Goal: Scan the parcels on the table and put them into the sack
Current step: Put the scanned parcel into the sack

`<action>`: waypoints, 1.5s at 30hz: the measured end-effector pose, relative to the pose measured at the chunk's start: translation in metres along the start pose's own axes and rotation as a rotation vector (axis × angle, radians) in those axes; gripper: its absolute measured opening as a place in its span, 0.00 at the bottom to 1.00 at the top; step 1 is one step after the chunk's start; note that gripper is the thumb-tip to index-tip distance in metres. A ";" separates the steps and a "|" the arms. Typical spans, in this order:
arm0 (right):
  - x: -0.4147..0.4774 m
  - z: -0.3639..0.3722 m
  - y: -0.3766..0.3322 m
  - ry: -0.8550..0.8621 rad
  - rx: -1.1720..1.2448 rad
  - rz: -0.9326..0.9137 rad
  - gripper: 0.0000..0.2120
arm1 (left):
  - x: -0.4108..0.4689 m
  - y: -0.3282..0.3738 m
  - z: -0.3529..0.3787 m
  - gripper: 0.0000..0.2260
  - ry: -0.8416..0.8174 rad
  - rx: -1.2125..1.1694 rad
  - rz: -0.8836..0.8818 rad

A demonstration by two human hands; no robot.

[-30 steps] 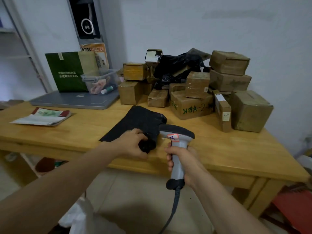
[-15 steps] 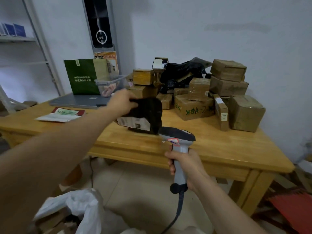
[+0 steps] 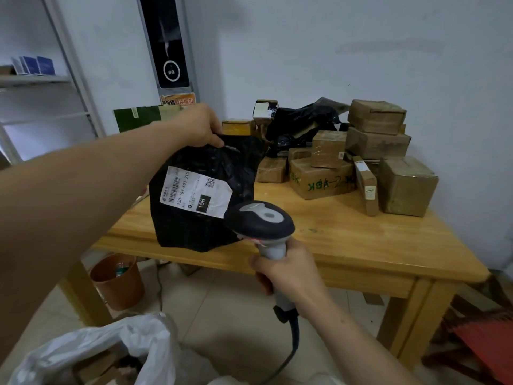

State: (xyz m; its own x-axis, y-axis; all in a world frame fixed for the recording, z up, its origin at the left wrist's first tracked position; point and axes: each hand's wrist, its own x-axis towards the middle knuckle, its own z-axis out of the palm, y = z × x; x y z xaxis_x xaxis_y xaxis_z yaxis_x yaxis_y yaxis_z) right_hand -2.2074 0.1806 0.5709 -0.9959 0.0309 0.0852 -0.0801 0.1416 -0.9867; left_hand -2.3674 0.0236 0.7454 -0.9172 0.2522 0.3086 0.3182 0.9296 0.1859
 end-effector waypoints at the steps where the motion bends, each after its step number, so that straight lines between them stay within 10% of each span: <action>1: -0.001 0.001 0.000 -0.007 -0.011 -0.015 0.06 | -0.001 0.001 0.000 0.12 -0.020 0.005 -0.001; 11: 0.004 -0.019 0.017 0.129 0.079 0.036 0.09 | 0.014 0.035 0.020 0.08 -0.327 -0.098 0.104; 18: 0.015 -0.049 0.041 0.277 0.133 0.102 0.10 | 0.047 0.083 0.120 0.21 -0.109 -0.178 0.257; 25: 0.035 -0.059 0.067 0.228 0.126 0.235 0.06 | 0.029 0.016 0.187 0.20 -0.238 -0.066 -0.296; 30: 0.055 -0.044 0.085 0.158 0.016 0.382 0.10 | -0.017 0.002 0.242 0.27 -0.254 0.019 -0.329; 45: 0.039 -0.103 0.056 0.574 0.408 0.281 0.04 | 0.028 0.154 0.218 0.23 -0.214 -0.414 0.100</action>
State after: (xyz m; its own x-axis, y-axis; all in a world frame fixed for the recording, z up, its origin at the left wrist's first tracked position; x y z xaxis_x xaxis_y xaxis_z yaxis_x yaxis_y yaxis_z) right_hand -2.2460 0.2915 0.5332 -0.8116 0.5376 -0.2285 0.0534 -0.3213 -0.9455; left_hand -2.3960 0.2324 0.5793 -0.8920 0.4253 0.1530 0.4367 0.7237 0.5344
